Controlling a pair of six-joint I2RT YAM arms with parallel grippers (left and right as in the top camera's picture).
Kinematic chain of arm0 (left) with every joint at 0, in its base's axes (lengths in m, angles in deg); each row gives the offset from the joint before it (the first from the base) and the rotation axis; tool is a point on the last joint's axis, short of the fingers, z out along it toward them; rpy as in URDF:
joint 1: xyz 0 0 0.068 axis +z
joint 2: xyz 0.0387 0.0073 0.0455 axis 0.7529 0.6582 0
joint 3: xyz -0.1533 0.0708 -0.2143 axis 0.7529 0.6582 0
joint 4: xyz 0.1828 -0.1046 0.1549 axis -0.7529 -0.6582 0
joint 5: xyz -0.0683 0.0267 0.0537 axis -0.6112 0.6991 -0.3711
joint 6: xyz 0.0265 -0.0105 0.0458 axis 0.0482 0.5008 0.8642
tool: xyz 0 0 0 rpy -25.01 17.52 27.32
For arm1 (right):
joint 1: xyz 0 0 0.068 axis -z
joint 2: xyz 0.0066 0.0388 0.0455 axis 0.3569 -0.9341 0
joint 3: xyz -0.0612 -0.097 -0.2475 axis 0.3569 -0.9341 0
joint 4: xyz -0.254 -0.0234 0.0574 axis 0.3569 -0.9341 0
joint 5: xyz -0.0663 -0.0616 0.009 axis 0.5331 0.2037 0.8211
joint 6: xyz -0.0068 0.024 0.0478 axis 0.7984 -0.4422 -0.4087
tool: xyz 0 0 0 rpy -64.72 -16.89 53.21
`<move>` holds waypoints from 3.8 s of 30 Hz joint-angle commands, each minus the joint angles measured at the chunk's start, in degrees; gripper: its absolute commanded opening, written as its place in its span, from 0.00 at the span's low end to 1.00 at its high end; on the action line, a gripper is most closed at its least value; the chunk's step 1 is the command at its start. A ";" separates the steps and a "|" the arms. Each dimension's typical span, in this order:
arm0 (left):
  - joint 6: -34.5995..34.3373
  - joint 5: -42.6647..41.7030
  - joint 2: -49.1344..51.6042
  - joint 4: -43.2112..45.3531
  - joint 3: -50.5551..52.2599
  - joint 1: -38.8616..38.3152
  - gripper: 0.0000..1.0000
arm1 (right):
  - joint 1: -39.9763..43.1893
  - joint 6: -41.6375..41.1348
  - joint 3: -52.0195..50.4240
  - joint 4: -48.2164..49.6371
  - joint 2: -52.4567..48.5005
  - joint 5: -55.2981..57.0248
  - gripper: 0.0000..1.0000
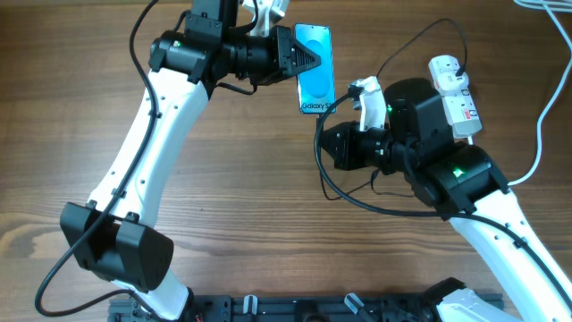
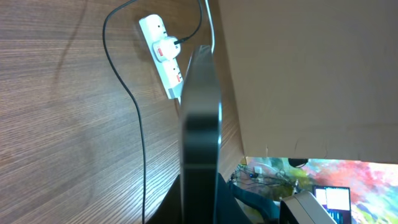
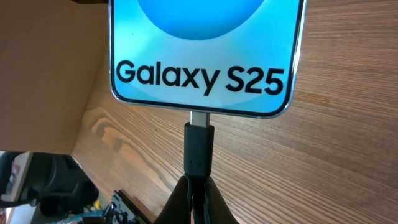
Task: Plug charger to phone and switch on socket
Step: 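Align the USB-C plug under the phone's port held by the left gripper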
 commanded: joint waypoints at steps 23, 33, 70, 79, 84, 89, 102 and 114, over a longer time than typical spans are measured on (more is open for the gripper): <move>1.05 -3.43 -0.11 1.25 -0.11 -0.24 0.04 | -0.07 -0.37 0.92 0.79 0.98 -1.05 0.04; 0.94 -4.02 -0.11 1.27 -0.11 -0.24 0.04 | -0.07 -0.37 0.92 0.79 0.98 -1.05 0.04; 2.56 -3.41 -0.11 1.18 -0.11 -0.09 0.04 | -0.07 -0.13 0.92 0.94 1.01 0.68 0.04; 2.38 -3.61 -0.11 1.18 -0.11 -0.09 0.04 | -0.07 -0.17 0.92 0.94 1.01 1.75 0.04; 2.38 -4.50 -0.11 1.20 -0.11 -0.09 0.04 | -0.07 -0.26 0.92 0.94 1.01 1.73 0.04; 2.40 -4.68 -0.11 1.20 -0.11 -0.09 0.04 | -0.07 -0.35 0.92 1.16 1.01 1.73 0.04; 3.02 -3.34 -0.11 1.20 -0.11 -0.09 0.04 | -0.07 -0.26 0.92 1.07 1.01 1.51 0.04; 4.11 -3.34 -0.11 0.98 -0.11 -0.09 0.04 | -0.07 -0.24 0.92 1.16 1.01 1.53 0.04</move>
